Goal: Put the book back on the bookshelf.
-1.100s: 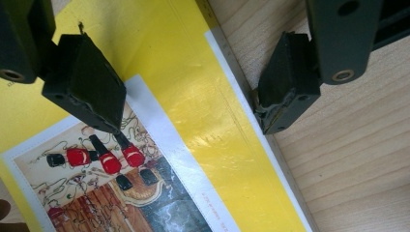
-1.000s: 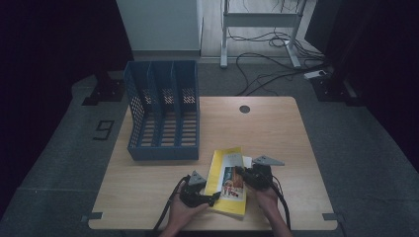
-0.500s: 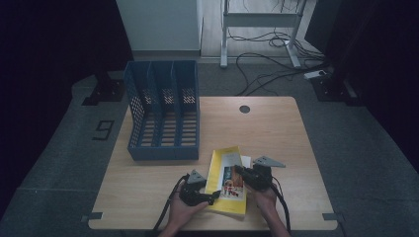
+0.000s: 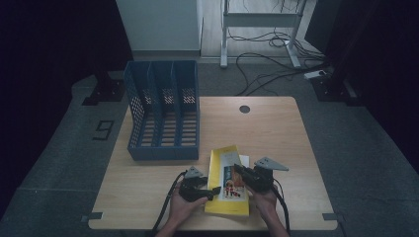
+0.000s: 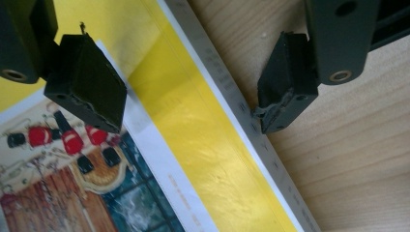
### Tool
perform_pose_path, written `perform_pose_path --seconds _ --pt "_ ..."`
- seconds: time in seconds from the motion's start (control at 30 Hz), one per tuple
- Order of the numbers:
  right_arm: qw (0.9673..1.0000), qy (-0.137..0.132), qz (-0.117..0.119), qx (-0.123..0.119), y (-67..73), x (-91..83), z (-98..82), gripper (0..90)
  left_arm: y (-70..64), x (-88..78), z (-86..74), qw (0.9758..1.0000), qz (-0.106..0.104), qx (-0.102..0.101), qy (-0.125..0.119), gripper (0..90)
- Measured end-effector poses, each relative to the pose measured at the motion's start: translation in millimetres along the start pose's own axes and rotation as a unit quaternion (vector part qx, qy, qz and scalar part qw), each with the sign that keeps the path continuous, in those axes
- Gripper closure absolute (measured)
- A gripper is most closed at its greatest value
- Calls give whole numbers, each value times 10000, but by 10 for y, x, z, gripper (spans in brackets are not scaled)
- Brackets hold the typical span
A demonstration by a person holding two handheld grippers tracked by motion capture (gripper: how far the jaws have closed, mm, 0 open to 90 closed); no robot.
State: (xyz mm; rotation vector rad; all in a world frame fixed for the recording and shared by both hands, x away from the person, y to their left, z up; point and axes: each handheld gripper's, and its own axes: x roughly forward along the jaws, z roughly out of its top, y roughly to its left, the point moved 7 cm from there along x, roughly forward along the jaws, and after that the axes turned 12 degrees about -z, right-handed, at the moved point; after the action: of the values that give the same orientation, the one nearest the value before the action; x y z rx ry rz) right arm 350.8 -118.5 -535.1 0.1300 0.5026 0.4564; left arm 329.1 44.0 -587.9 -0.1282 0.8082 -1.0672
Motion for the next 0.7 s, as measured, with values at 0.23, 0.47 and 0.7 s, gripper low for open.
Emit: perform_pose_path --seconds 0.23,0.47,0.7 --pt "9998 -101 108 -99 63 -59 40 866 31 -9 81 10000 -13 9 -32 261" --pt "9996 -157 115 -193 91 -80 52 866 49 1 104 9999 -50 -54 -81 257" --pt "9993 -232 172 -223 93 -100 67 866 75 24 144 9998 -146 -113 -106 243"
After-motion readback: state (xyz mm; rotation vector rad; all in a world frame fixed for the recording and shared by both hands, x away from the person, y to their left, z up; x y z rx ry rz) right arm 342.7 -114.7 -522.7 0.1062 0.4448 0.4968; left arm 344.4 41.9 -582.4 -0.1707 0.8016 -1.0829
